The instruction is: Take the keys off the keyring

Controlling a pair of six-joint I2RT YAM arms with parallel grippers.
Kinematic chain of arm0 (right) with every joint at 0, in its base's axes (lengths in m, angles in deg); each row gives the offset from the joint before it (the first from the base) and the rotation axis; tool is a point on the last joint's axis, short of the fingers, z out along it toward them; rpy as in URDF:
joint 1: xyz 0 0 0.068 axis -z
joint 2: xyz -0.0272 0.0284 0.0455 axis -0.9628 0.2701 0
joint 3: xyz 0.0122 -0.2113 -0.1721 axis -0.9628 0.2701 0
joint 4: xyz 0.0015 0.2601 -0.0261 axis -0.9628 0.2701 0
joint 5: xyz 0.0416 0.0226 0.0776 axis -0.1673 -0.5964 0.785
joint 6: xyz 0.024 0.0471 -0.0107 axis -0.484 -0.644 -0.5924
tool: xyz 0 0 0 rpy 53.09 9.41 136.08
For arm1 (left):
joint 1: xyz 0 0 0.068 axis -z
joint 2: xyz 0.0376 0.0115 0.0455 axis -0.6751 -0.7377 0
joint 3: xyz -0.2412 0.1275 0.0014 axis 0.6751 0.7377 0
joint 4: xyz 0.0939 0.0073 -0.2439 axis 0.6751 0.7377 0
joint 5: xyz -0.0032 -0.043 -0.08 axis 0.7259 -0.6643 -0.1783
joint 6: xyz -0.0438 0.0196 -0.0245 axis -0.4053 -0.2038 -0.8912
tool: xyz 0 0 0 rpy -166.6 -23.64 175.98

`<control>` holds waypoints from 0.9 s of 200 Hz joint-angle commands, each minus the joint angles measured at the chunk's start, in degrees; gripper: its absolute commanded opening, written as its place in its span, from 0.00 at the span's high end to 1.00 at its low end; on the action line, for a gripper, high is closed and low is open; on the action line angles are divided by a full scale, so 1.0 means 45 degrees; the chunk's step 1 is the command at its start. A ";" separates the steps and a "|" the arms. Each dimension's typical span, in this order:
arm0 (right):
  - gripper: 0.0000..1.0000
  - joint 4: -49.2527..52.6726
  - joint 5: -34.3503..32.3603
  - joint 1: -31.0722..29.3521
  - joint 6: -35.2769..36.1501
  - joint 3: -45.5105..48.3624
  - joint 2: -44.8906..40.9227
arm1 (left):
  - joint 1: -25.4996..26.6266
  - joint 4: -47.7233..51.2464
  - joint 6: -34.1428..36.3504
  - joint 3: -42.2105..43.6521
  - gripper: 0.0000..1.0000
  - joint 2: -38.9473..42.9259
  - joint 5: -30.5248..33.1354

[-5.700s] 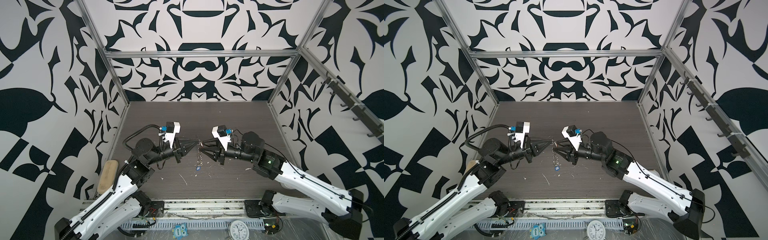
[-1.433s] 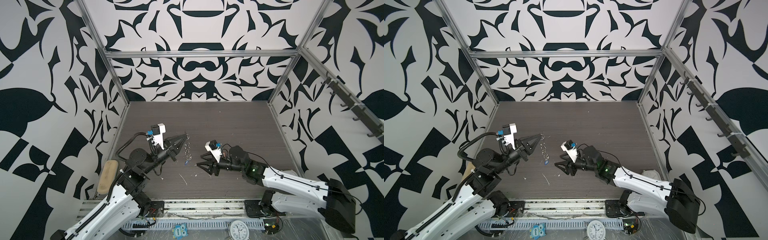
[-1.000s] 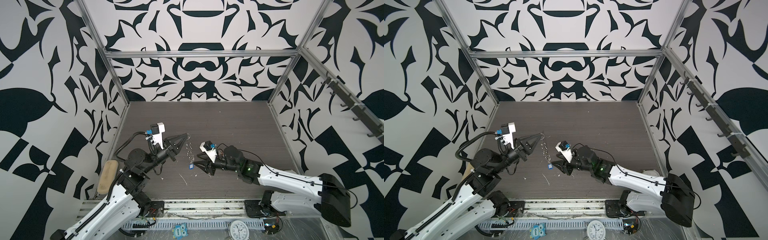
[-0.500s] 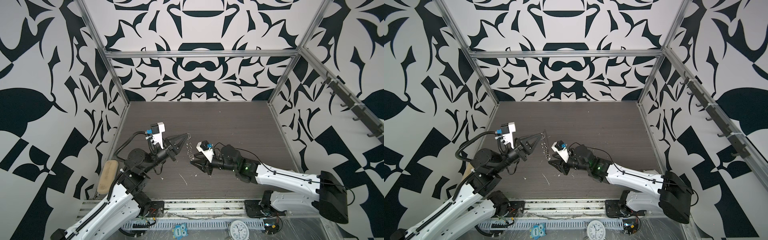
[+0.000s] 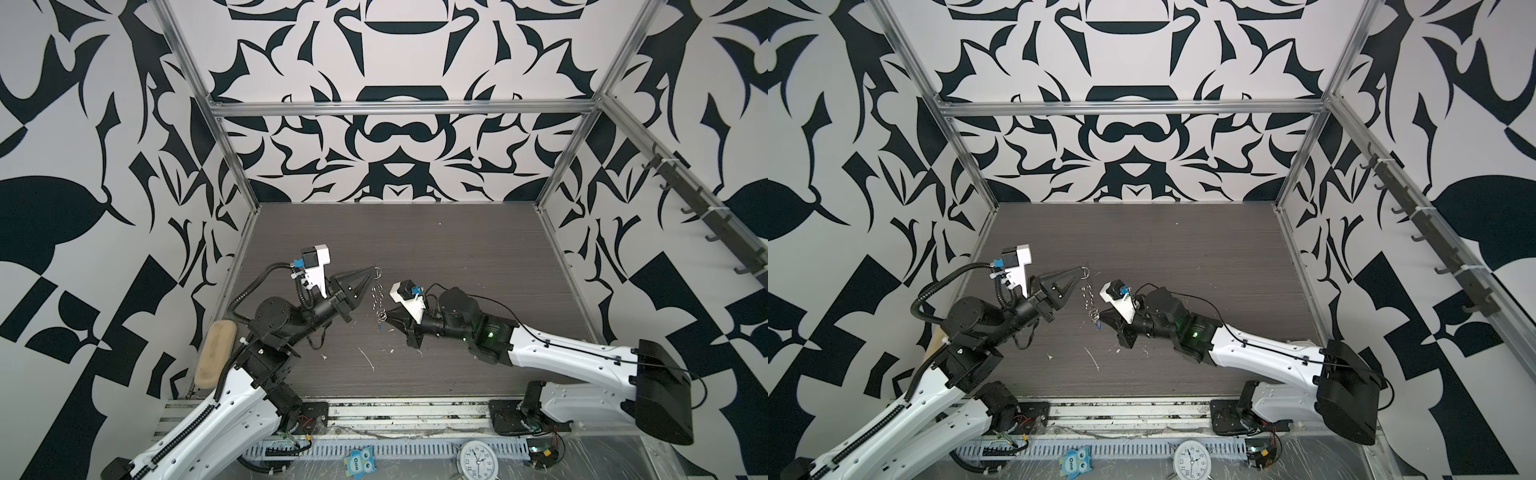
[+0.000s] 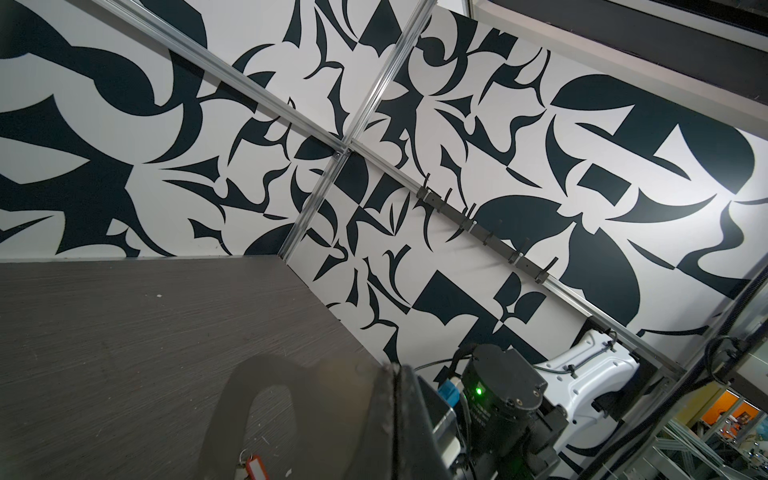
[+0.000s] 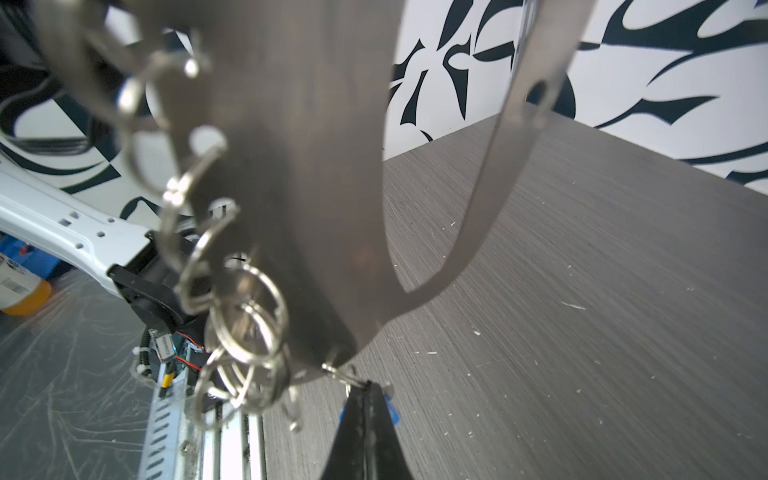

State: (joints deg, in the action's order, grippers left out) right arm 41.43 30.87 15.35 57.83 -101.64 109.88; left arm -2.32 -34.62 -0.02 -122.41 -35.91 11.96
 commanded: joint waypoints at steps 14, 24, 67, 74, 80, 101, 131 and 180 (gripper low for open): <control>1.00 -0.0166 -0.0252 -0.0070 0.0005 -0.0443 -0.0343 | -0.0034 -0.0465 0.0069 -0.0268 1.00 0.0424 0.0199; 1.00 -0.0127 -0.0274 -0.0070 -0.0016 -0.0412 -0.0428 | -0.0035 -0.0440 0.0069 -0.0247 1.00 0.0448 0.0217; 0.96 -0.0109 0.0180 -0.0076 -0.0094 -0.0382 -0.0400 | -0.0033 -0.0496 0.0049 -0.0237 1.00 0.0429 0.0142; 0.91 -0.0099 0.0213 -0.0077 -0.0128 -0.0397 -0.0360 | -0.0033 -0.0508 0.0040 -0.0240 1.00 0.0410 0.0109; 0.88 -0.0147 0.0250 -0.0078 -0.0152 -0.0401 -0.0327 | -0.0036 -0.0523 0.0030 -0.0247 1.00 0.0399 0.0109; 0.82 -0.0259 0.0370 -0.0096 -0.0172 -0.0439 -0.0239 | -0.0033 -0.0594 -0.0014 -0.0254 1.00 0.0333 0.0047; 0.77 -0.0310 0.0524 -0.0145 -0.0154 -0.0598 -0.0161 | -0.0033 -0.0600 -0.0029 -0.0228 1.00 0.0313 0.0040; 0.70 -0.0329 0.0797 -0.0211 -0.0114 -0.0617 -0.0197 | -0.0043 -0.0557 0.0010 -0.0160 1.00 0.0395 0.0163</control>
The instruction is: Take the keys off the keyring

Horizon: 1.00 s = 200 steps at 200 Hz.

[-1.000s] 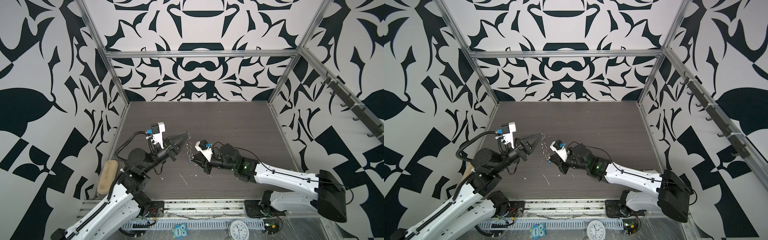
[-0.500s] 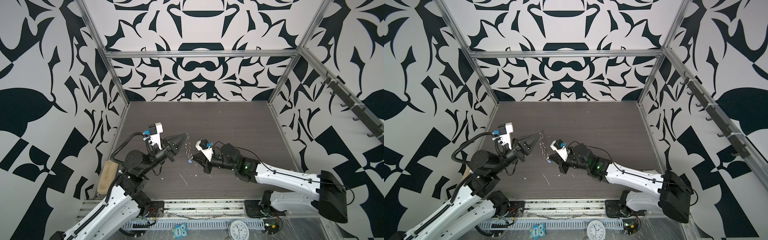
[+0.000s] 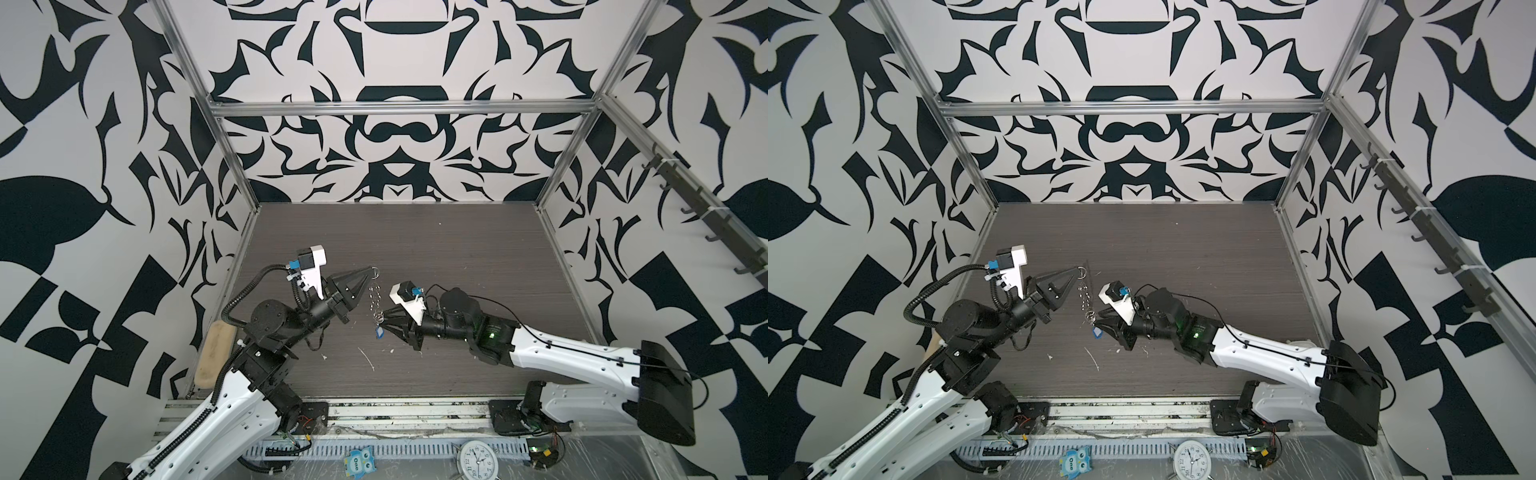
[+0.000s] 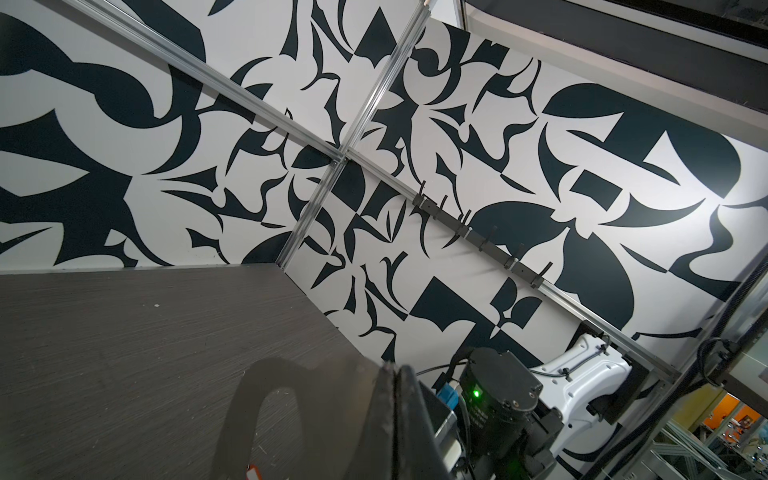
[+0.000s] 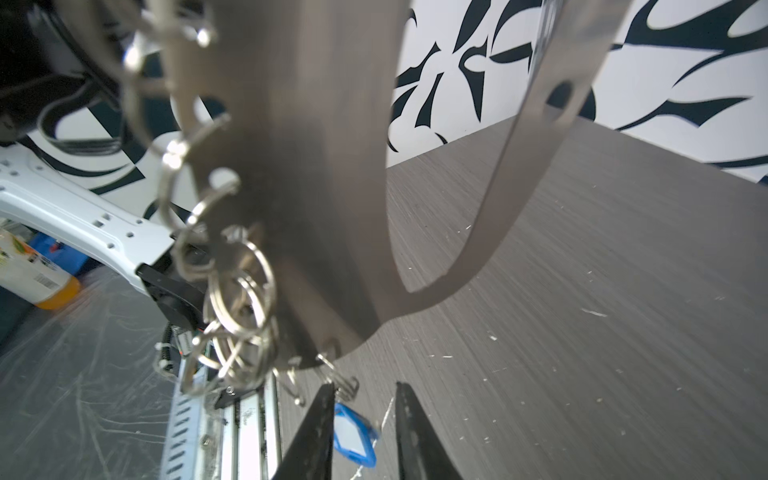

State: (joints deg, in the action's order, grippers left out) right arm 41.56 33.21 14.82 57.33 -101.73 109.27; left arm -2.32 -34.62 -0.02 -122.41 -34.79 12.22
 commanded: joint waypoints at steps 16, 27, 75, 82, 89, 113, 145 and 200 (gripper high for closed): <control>0.70 -0.0375 0.0207 -0.0155 0.0008 -0.0598 -0.0112 | -0.0035 -0.0556 0.0030 -0.0159 1.00 0.0143 0.0124; 0.68 -0.0383 0.0129 -0.0198 0.0036 -0.0616 -0.0151 | -0.0033 -0.0557 0.0030 -0.0135 1.00 0.0122 0.0124; 0.66 -0.0437 -0.0241 -0.0309 0.0129 -0.0752 -0.0142 | -0.0033 -0.0635 -0.0019 -0.0134 1.00 0.0064 0.0075; 0.66 -0.0436 -0.0310 -0.0307 0.0135 -0.0770 -0.0112 | -0.0035 -0.0635 -0.0029 -0.0140 1.00 0.0071 0.0075; 0.66 -0.0418 -0.0422 -0.0330 0.0135 -0.0839 -0.0069 | -0.0035 -0.0635 -0.0029 -0.0134 1.00 0.0064 0.0079; 0.68 -0.0388 -0.0695 -0.0409 0.0203 -0.0927 0.0032 | -0.0033 -0.0665 -0.0048 -0.0119 1.00 0.0069 0.0061; 0.70 -0.0339 -0.0725 -0.0447 0.0252 -0.0969 0.0112 | -0.0033 -0.0675 -0.0068 -0.0087 1.00 0.0126 0.0065; 0.64 -0.0280 -0.0664 -0.0649 0.0330 -0.1036 0.0479 | -0.0033 -0.0787 -0.0106 -0.0140 1.00 0.0152 0.0026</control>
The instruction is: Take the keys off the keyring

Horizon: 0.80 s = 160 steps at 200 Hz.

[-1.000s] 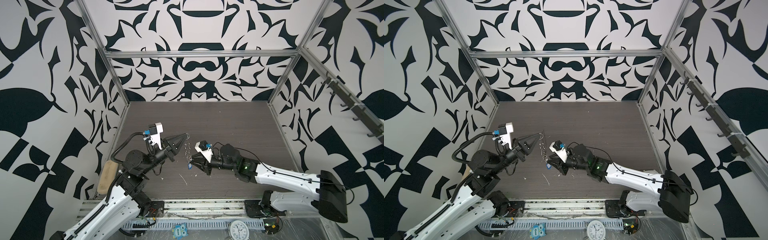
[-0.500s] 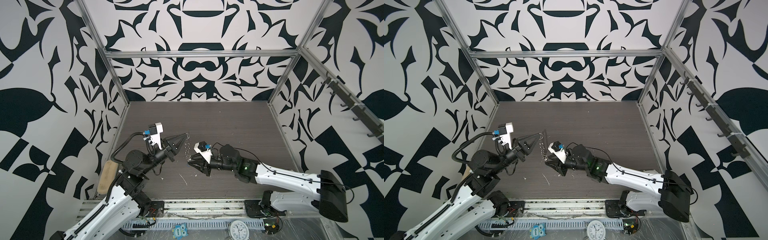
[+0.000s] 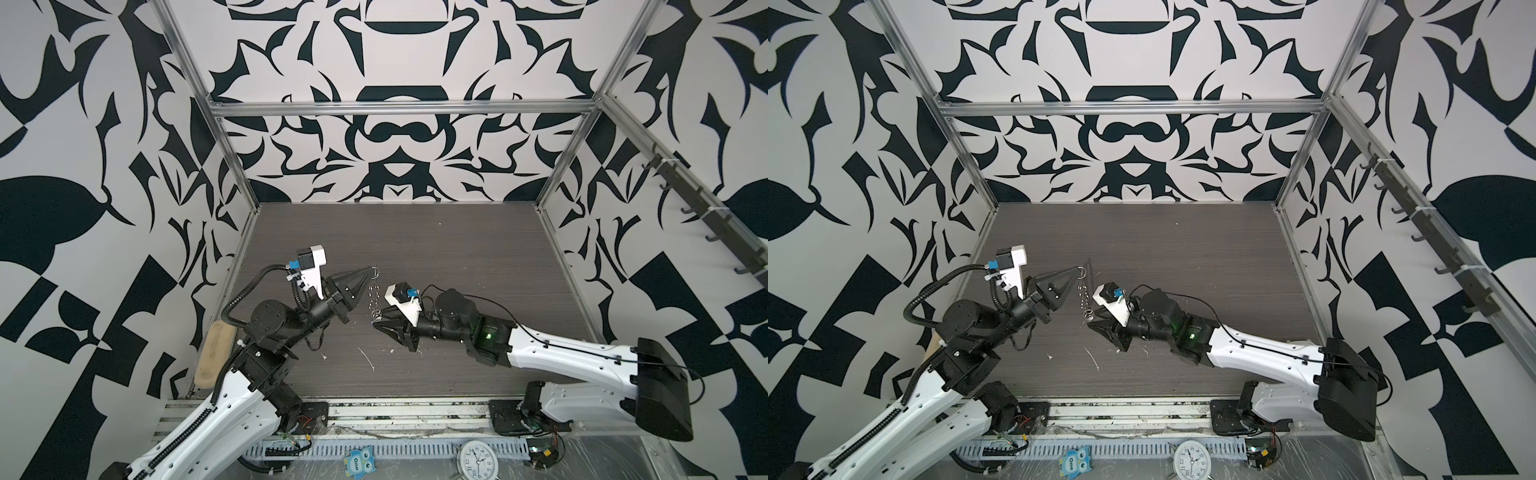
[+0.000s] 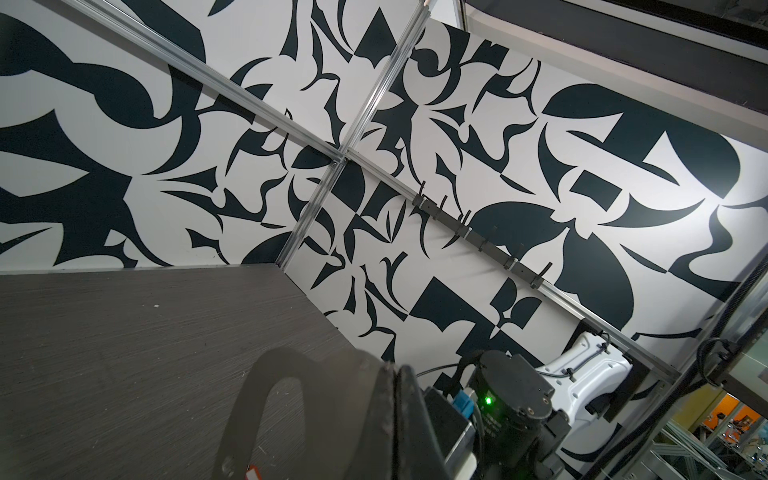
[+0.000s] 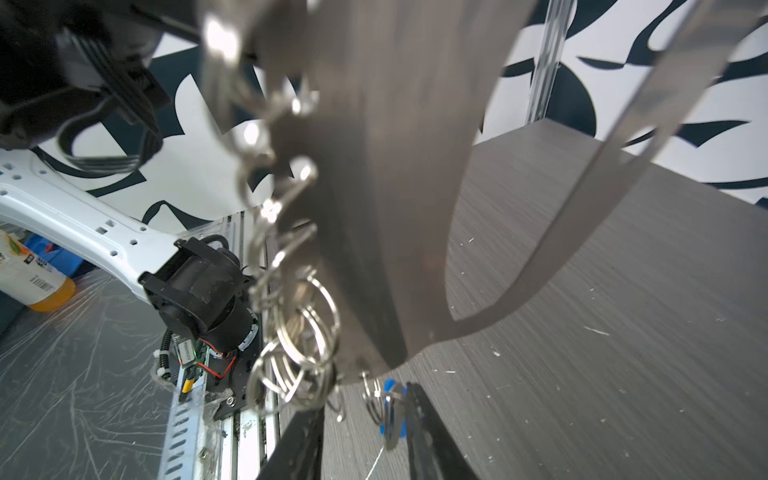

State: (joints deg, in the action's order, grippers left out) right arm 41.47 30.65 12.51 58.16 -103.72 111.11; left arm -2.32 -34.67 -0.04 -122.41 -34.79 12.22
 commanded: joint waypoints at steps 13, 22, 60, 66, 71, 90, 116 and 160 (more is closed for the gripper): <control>0.64 -0.0308 -0.0203 -0.0168 0.0165 -0.0586 0.0076 | -0.0033 -0.0781 -0.0139 -0.0136 1.00 0.0144 -0.0013; 0.66 -0.0371 -0.0244 -0.0168 0.0184 -0.0578 0.0066 | -0.0033 -0.0794 -0.0156 -0.0131 1.00 0.0149 -0.0020; 0.76 -0.0417 -0.0264 -0.0183 0.0223 -0.0683 0.0056 | -0.0033 -0.0838 -0.0200 -0.0118 1.00 0.0195 -0.0032; 0.78 -0.0386 -0.0274 -0.0172 0.0222 -0.0683 0.0074 | -0.0033 -0.0833 -0.0200 -0.0092 1.00 0.0191 -0.0015; 0.79 -0.0369 -0.0284 -0.0183 0.0222 -0.0693 0.0071 | -0.0033 -0.0818 -0.0200 -0.0096 1.00 0.0205 -0.0001; 0.82 -0.0305 -0.0338 -0.0172 0.0214 -0.0626 0.0038 | -0.0033 -0.0759 -0.0146 -0.0079 1.00 0.0322 0.0121; 0.86 -0.0186 -0.0422 -0.0182 0.0223 -0.0528 -0.0099 | -0.0033 -0.0579 -0.0025 -0.0078 1.00 0.0481 0.0309; 1.00 0.0267 -0.0478 -0.0186 0.0282 -0.0429 -0.0492 | -0.0033 -0.0060 0.0210 -0.0115 1.00 0.0775 0.0617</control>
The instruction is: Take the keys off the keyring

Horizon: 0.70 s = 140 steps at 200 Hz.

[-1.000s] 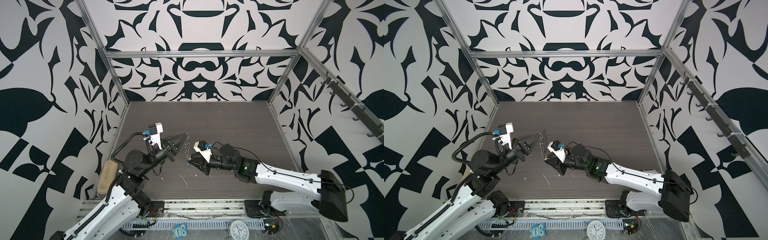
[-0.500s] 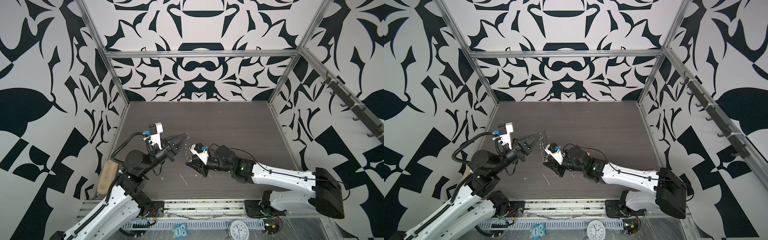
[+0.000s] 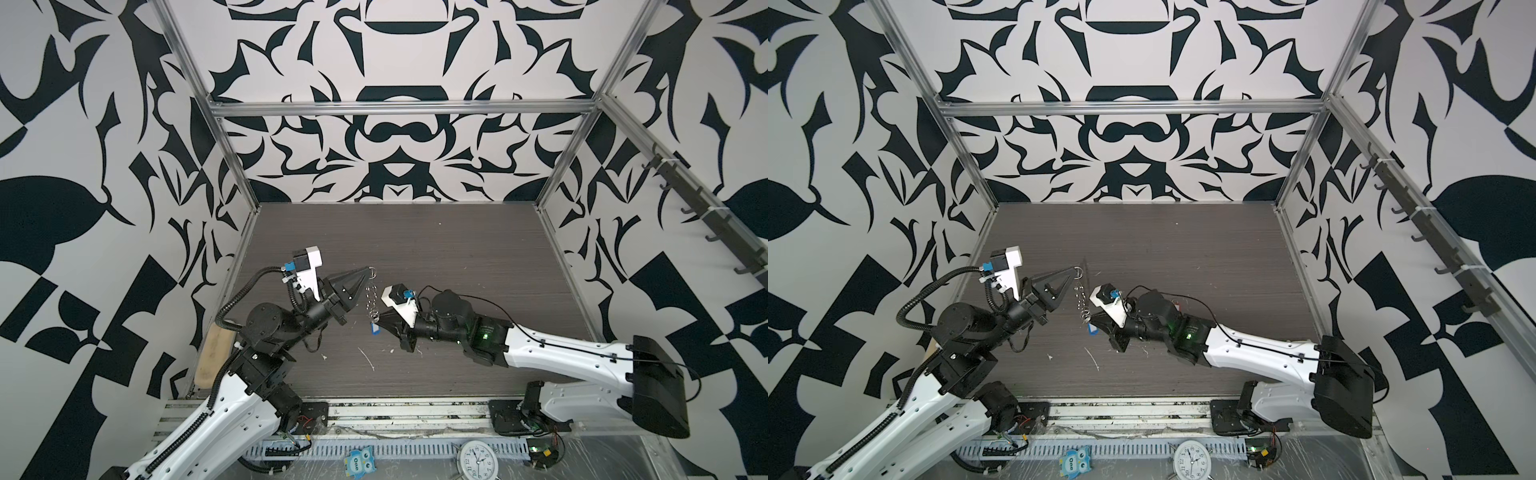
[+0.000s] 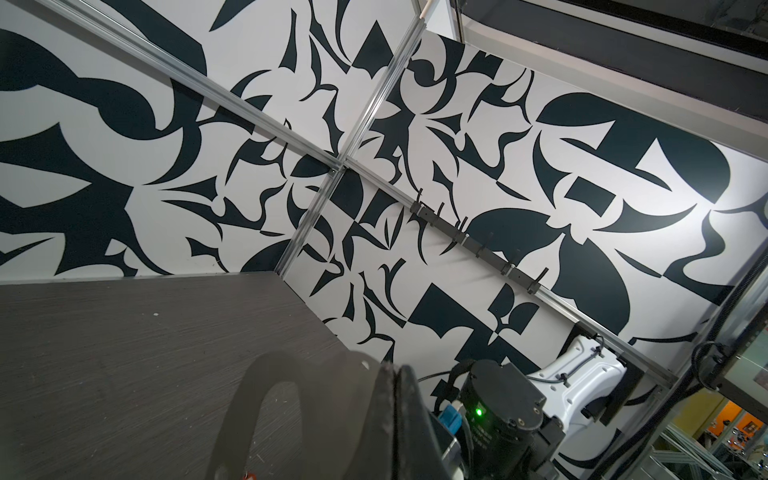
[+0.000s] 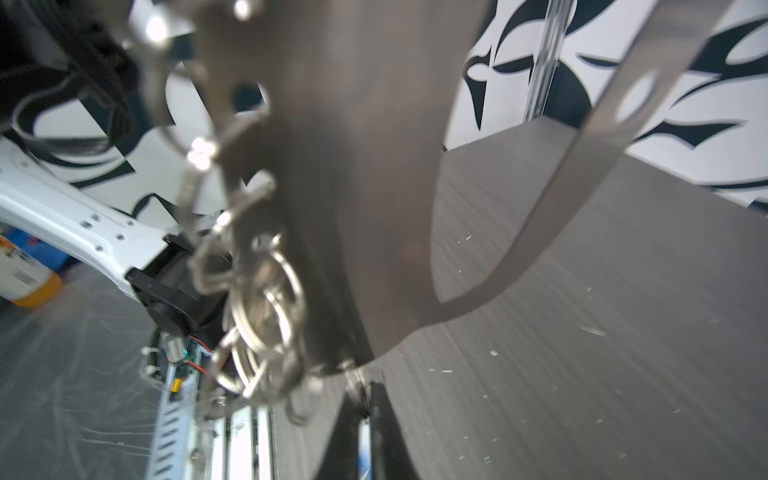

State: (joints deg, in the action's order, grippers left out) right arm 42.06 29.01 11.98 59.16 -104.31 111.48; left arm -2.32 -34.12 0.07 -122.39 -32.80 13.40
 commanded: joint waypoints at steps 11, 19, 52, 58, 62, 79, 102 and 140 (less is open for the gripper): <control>1.00 0.0333 -0.0171 -0.0061 0.0080 -0.0298 -0.0696 | -0.0033 -0.0092 0.0206 -0.0098 1.00 0.0402 0.0406; 1.00 0.0443 -0.0201 -0.0071 0.0116 -0.0300 -0.0792 | -0.0033 -0.0035 0.0213 -0.0105 1.00 0.0442 0.0427; 1.00 0.0716 -0.0309 -0.0060 0.0204 -0.0349 -0.1001 | -0.0034 -0.0006 0.0186 -0.0112 1.00 0.0450 0.0333; 1.00 0.0819 -0.0338 -0.0067 0.0248 -0.0393 -0.1036 | -0.0036 0.0028 0.0167 -0.0114 1.00 0.0451 0.0321; 1.00 0.0897 -0.0376 -0.0056 0.0271 -0.0429 -0.1085 | -0.0033 0.0084 0.0167 -0.0115 1.00 0.0463 0.0325; 1.00 0.1605 -0.0569 -0.0067 0.0517 -0.0686 -0.1326 | -0.0033 0.0401 0.0191 -0.0107 1.00 0.0612 0.0339; 1.00 0.2791 -0.1135 -0.0071 0.0780 -0.1069 -0.1707 | -0.0034 0.0932 0.0206 0.0077 1.00 0.0979 0.0741; 1.00 0.4256 -0.1975 -0.0066 0.1003 -0.1600 -0.2351 | -0.0034 0.1346 -0.0026 0.0720 1.00 0.1433 0.1144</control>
State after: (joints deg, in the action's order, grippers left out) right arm 57.93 23.98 11.96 62.16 -107.69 103.74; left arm -2.32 -29.31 0.40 -121.19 -27.56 16.86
